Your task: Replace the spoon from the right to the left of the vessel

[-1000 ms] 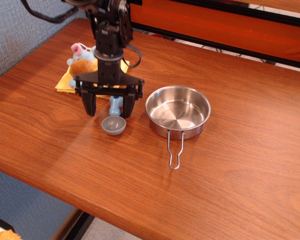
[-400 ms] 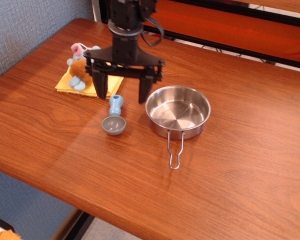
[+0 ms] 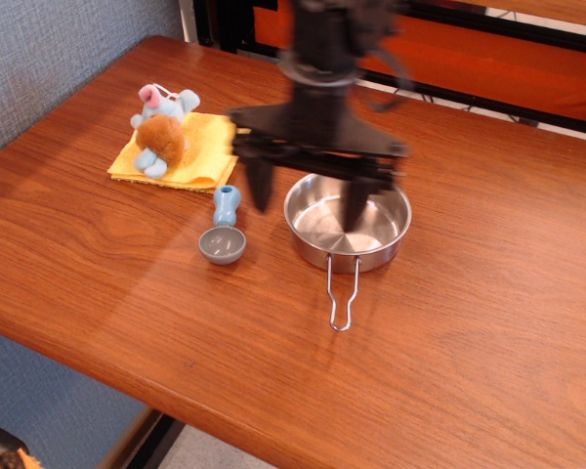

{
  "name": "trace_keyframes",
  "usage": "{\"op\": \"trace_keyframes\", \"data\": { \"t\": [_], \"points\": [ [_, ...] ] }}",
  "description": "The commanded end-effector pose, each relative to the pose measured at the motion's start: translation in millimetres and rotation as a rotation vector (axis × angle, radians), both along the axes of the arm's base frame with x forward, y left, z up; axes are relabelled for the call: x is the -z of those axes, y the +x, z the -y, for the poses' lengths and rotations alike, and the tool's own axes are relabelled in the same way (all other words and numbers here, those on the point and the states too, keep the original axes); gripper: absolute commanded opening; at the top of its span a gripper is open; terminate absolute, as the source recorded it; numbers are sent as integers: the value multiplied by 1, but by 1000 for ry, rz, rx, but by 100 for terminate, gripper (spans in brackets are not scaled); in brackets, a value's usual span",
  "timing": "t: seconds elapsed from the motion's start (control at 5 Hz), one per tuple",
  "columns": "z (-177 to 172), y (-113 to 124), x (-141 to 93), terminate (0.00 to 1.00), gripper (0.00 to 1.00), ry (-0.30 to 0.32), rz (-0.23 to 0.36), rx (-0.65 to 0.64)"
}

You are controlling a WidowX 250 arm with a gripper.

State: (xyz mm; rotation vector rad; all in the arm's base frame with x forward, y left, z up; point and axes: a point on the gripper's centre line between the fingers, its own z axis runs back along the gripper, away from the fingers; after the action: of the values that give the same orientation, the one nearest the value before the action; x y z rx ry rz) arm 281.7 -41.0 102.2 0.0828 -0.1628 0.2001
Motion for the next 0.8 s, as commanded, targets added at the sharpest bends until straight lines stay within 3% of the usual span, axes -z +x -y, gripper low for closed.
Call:
{"op": "trace_keyframes", "data": {
  "t": [0.0, 0.2, 0.6],
  "points": [
    [75, -1, -56, 0, 100, -62, 121, 189],
    [104, 5, -66, 0, 100, -80, 117, 270],
    [115, -6, -75, 0, 100, -93, 107, 274]
  ]
}}
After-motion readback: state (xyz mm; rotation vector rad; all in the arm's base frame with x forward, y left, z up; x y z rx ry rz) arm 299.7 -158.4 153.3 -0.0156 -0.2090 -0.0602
